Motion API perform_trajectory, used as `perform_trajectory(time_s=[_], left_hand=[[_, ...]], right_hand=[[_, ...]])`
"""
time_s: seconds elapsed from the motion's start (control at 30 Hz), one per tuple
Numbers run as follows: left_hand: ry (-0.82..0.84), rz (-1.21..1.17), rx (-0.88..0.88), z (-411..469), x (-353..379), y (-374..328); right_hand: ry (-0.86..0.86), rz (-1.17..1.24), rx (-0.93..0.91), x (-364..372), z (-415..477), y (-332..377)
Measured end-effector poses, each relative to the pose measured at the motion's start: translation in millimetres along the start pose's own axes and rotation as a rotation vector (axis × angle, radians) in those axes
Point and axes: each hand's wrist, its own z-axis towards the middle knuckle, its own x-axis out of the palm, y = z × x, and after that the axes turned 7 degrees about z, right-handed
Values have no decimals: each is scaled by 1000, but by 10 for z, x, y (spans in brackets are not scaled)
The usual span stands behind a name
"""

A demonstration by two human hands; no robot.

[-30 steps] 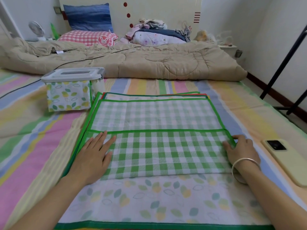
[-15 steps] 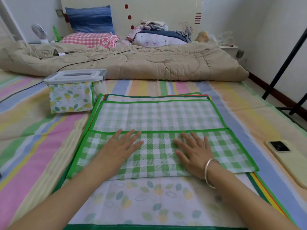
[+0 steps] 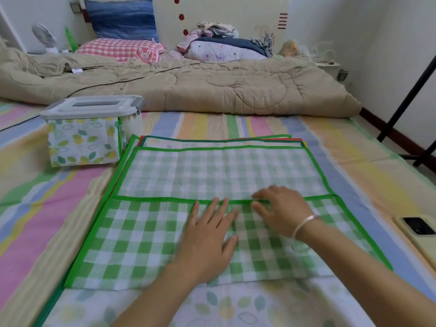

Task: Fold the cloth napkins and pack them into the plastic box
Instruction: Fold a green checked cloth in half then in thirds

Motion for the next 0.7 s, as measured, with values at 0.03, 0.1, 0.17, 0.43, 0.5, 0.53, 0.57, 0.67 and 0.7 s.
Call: perform_trajectory(time_s=[0.03, 0.1, 0.17, 0.43, 0.5, 0.53, 0.57, 0.67, 0.7], left_hand=[[-19, 2, -1, -6, 14, -8], [-59, -4, -5, -16, 62, -16], [-109, -20, -9, -15, 104, -9], [-204, -77, 8, -12, 268, 8], [-205, -79, 5, -14, 253, 5], [-208, -82, 4, -13, 252, 6], [-208, -85, 5, -13, 248, 6], [-201, -75, 18, -20, 245, 22], [-189, -66, 24, -19, 240, 31]], right_hand=[[-43, -4, -14, -49, 195, 8], [-97, -23, -32, -90, 632, 38], [-89, -90, -39, -83, 1079, 76], [64, -323, 37, -20, 1813, 70], [-87, -412, -15, -62, 1760, 83], [-166, -413, -39, -122, 1711, 104], [-234, -382, -57, -201, 1642, 133], [-378, -203, -88, -485, 1300, 249], [-415, -163, -87, -566, 1135, 286]])
